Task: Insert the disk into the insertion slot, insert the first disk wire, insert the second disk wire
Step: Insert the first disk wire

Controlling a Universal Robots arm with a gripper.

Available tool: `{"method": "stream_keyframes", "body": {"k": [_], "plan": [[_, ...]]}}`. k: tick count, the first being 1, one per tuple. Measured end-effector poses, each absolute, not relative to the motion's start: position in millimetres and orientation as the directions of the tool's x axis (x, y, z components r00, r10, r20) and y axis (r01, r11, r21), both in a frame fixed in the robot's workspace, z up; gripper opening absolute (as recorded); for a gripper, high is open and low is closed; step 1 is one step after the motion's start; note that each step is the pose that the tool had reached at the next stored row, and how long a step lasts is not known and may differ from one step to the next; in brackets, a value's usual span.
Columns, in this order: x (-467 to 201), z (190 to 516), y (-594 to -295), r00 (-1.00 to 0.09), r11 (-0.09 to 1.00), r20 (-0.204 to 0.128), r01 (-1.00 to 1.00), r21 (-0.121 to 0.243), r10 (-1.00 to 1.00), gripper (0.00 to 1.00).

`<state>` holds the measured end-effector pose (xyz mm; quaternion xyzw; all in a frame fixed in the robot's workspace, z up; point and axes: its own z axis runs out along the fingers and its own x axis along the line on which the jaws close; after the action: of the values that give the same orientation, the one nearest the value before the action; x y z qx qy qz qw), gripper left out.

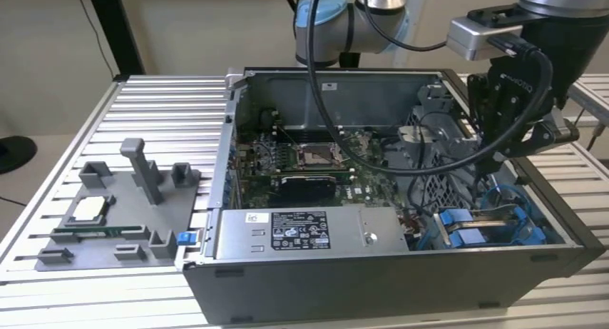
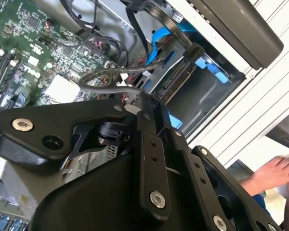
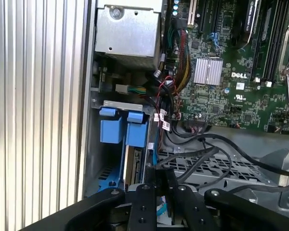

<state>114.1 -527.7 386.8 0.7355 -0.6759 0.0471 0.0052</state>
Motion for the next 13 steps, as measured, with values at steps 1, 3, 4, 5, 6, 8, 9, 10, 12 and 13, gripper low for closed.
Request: {"method": "stream_keyframes", "body": {"k": [1, 3, 4, 5, 6, 8, 9, 10, 12, 13], "plan": [[114.1, 386.6, -529.7, 0.082, -0.086, 0.076, -0.995, -0.056, -0.994, 0.0], [114.1, 386.0, -534.4, 0.082, -0.086, 0.076, -0.995, -0.056, -0.994, 0.0], [114.2, 385.7, -536.7, 0.082, -0.086, 0.076, -0.995, -0.055, -0.994, 0.0], [114.4, 385.4, -538.8, 0.082, -0.086, 0.076, -0.995, -0.055, -0.994, 0.0], [114.7, 385.1, -541.0, 0.082, -0.086, 0.076, -0.995, -0.054, -0.994, 0.0], [115.9, 384.5, -545.2, 0.082, -0.086, 0.076, -0.995, -0.052, -0.994, 0.0], [116.7, 384.3, -546.9, 0.082, -0.086, 0.076, -0.995, -0.05, -0.994, 0.0], [117.6, 384.0, -548.7, 0.082, -0.086, 0.076, -0.995, -0.049, -0.994, 0.0], [119.5, 383.6, -551.9, 0.083, -0.086, 0.075, -0.995, -0.047, -0.994, 0.0], [120.5, 383.3, -553.3, 0.083, -0.086, 0.075, -0.995, -0.045, -0.994, 0.0]]}}
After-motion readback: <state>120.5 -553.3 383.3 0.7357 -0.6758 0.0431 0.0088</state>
